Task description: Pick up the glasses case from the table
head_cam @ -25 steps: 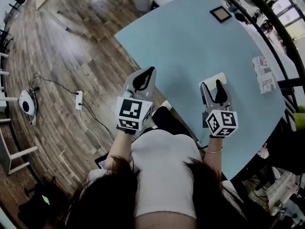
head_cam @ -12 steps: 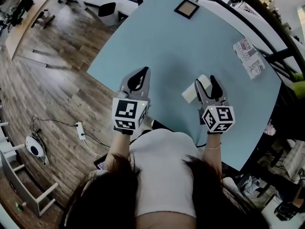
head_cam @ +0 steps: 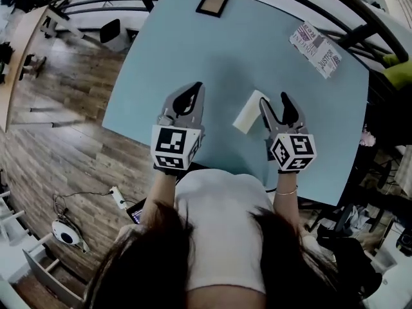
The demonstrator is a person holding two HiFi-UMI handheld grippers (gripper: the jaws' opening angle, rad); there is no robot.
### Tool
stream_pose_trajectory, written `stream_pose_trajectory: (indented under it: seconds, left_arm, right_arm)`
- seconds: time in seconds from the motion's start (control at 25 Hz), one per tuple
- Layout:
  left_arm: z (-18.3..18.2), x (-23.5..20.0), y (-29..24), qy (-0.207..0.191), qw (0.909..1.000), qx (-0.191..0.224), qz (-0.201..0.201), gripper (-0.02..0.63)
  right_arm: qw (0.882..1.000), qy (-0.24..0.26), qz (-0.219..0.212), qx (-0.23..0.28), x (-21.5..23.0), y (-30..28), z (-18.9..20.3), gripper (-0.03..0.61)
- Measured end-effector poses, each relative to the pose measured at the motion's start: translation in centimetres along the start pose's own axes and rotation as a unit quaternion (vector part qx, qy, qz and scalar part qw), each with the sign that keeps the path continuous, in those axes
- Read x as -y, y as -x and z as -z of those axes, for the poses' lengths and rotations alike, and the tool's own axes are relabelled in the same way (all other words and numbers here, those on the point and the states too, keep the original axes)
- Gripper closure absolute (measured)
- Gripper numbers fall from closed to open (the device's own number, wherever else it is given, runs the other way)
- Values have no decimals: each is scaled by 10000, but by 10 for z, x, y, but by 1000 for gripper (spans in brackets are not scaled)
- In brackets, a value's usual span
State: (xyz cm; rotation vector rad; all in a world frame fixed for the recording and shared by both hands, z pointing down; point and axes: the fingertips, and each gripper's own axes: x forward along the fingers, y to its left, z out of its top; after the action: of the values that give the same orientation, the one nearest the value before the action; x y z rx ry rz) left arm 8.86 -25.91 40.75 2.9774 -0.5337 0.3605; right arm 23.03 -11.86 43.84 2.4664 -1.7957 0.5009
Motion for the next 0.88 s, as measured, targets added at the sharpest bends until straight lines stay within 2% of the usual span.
stream_pose_trajectory:
  seconds: [0.32,0.6,0.88]
  left_arm:
    - [-8,11,-32,-135,9968,-52,792,557]
    - [-11,18,-47,-273,9870,-136,1576,557]
    - [-5,33,-58,-313,9807,-202,1917,557]
  right_arm:
    - [9977,-269,611,-115,3,3,9,310]
    - [9915,-514,1182,-168,-6,-2,14,282]
    - [9886,-591,1368,-206,-8,-4,20,256]
